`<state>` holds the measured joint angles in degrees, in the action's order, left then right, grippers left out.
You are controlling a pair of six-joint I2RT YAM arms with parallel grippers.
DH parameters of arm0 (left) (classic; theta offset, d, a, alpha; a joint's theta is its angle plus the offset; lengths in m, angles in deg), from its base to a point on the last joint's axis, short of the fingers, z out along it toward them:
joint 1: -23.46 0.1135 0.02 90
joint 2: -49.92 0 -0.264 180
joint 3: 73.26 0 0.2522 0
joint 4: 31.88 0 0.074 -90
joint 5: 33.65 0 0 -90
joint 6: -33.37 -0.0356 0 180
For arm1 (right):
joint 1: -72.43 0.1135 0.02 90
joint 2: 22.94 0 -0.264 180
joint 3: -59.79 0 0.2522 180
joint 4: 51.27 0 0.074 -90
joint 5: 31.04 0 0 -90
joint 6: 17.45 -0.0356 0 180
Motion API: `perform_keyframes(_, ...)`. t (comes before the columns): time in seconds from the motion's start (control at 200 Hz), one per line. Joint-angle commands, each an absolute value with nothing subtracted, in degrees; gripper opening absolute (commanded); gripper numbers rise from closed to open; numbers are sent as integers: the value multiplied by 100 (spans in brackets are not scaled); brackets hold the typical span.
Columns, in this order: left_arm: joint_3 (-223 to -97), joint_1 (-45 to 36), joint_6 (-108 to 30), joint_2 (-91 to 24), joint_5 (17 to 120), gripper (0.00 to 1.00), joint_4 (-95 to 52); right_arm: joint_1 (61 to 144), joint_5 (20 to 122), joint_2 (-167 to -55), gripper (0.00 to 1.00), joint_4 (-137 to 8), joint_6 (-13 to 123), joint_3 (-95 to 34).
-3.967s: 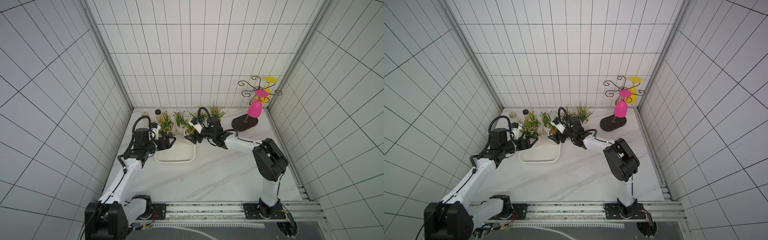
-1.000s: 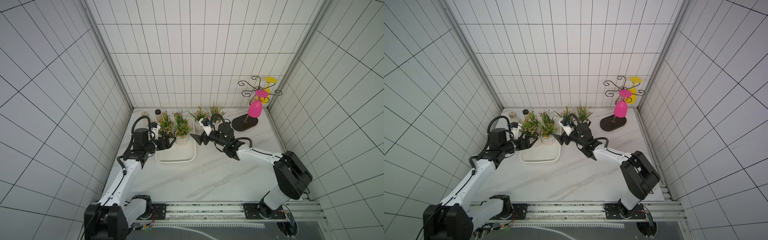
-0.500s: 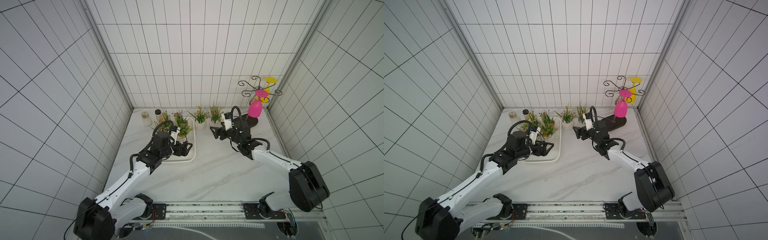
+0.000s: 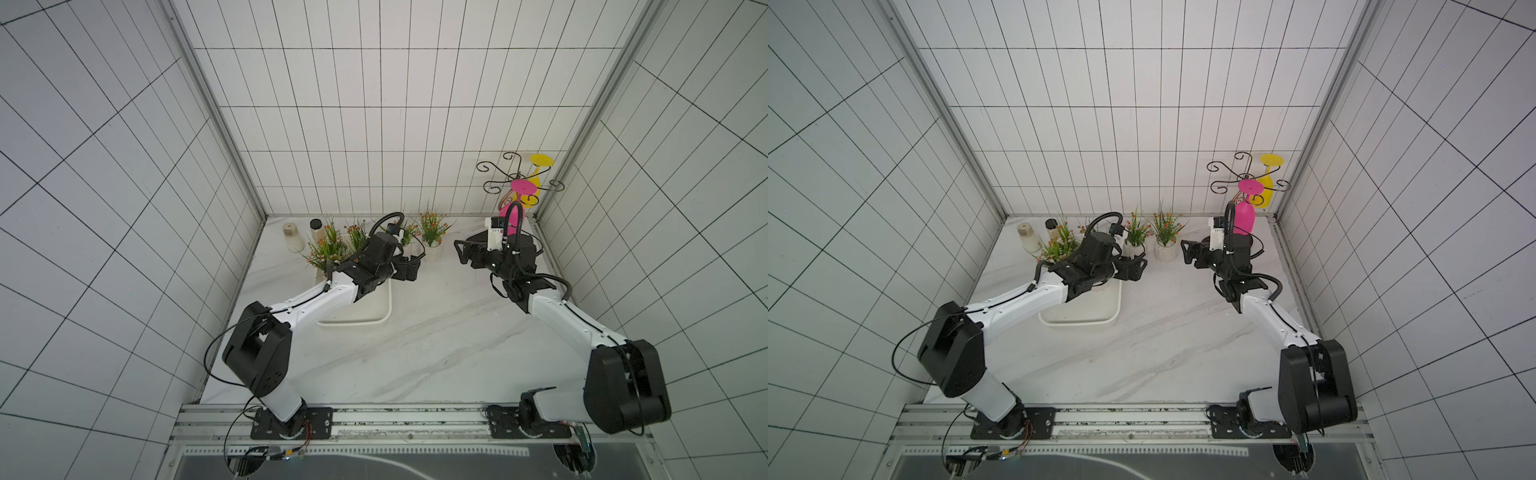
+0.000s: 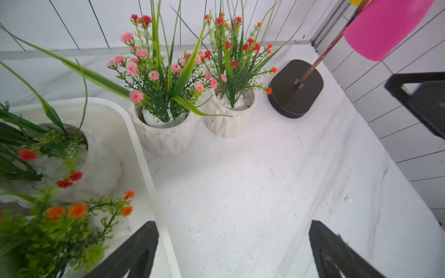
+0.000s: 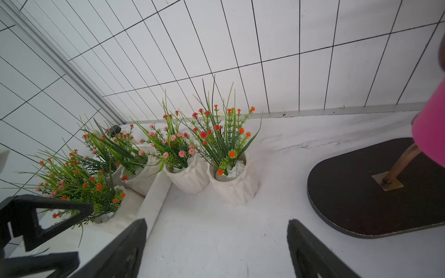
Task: Put the potted gypsophila into the storage box
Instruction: Pick up the baby's breath potted plant from the center of the board.
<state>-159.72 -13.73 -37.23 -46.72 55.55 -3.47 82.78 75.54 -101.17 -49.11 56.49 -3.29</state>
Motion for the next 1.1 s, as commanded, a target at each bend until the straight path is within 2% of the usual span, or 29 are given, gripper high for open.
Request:
perform_keyframes(0.0, -16388, -1398, -3815, -5058, 5038, 97, -140, 8112, 7910, -10211, 93, -5115, 5698, -297)
perform_keyframes(0.405, -17737, -1332, -4251, -6494, 4025, 94, 146, 8045, 8251, -10278, 94, -4879, 5708, -217)
perform_keyframes(0.655, -18506, -1201, -4338, -7162, 3960, 92, 218, 8035, 8843, -10262, 94, -4728, 5648, -214)
perform_keyframes(1.094, -19061, -1063, -4422, -7738, 3827, 92, 303, 7977, 8919, -10098, 94, -4718, 5563, -39)
